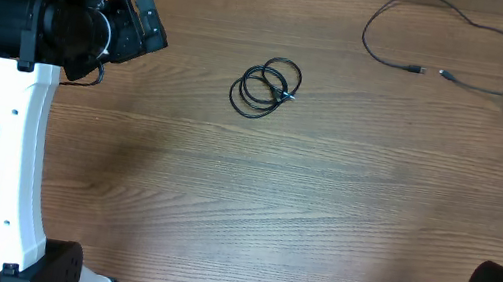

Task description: Untangle cables

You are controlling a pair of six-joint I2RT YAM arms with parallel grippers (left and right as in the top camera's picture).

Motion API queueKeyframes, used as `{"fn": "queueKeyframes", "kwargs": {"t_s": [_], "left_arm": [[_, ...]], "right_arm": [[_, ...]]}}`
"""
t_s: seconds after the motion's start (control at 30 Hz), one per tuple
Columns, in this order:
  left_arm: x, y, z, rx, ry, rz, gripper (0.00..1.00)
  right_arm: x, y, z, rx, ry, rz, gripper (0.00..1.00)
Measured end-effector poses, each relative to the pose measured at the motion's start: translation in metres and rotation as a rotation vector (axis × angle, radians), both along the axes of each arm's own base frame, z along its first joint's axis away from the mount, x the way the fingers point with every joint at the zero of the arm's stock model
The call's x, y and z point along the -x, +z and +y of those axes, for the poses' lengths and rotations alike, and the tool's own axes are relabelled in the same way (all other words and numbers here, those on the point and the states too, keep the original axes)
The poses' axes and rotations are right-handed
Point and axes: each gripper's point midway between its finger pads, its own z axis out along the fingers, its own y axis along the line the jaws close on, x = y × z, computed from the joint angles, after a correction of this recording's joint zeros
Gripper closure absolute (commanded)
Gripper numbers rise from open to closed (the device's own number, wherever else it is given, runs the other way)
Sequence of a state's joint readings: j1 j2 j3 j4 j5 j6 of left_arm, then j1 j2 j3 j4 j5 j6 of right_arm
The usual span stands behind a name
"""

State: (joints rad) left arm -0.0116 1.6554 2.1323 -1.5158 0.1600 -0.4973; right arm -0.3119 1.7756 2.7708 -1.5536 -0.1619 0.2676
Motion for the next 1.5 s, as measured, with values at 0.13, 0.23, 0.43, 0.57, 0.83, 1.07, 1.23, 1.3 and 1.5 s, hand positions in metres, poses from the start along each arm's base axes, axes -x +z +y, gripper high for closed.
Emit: {"fn": "queueKeyframes", "kwargs": {"t_s": [0.13,0.23,0.43,0.57,0.83,1.07,1.23,1.3,1.5], "left_arm": [[-0.003,0.002,0.001,-0.003,0.002,-0.016,0.00],[-0.004,0.003,0.001,-0.003,0.001,-0.021,0.00],[-0.004,0.002,0.001,-0.005,0.003,-0.021,0.00],[-0.004,0.002,0.001,-0.006,0.003,-0.021,0.00],[-0.004,0.002,0.001,-0.006,0.003,-0.020,0.00],[-0.004,0.002,0.001,-0.005,0.003,-0.021,0.01],[-0.004,0.002,0.001,-0.006,0.003,-0.021,0.00],[-0.004,0.002,0.001,-0.006,0.003,-0.021,0.00],[-0.004,0.002,0.001,-0.006,0.003,-0.020,0.00]], "right_arm": [[0.007,-0.008,-0.029,-0.004,-0.116,0.032,0.96],[0.008,-0.015,-0.052,-0.003,-0.193,0.055,0.96],[-0.007,-0.029,-0.096,-0.006,-0.293,0.069,0.96],[-0.013,-0.029,-0.130,0.008,-0.363,0.039,0.96],[-0.001,-0.013,-0.174,0.059,-0.487,-0.028,0.96],[-0.005,-0.056,-0.158,-0.008,-0.444,0.132,0.96],[-0.032,-0.113,-0.125,-0.116,-0.309,0.302,0.96],[-0.047,-0.136,-0.106,-0.160,-0.240,0.368,0.96],[-0.074,-0.177,-0.054,-0.213,-0.093,0.491,0.96]]}}
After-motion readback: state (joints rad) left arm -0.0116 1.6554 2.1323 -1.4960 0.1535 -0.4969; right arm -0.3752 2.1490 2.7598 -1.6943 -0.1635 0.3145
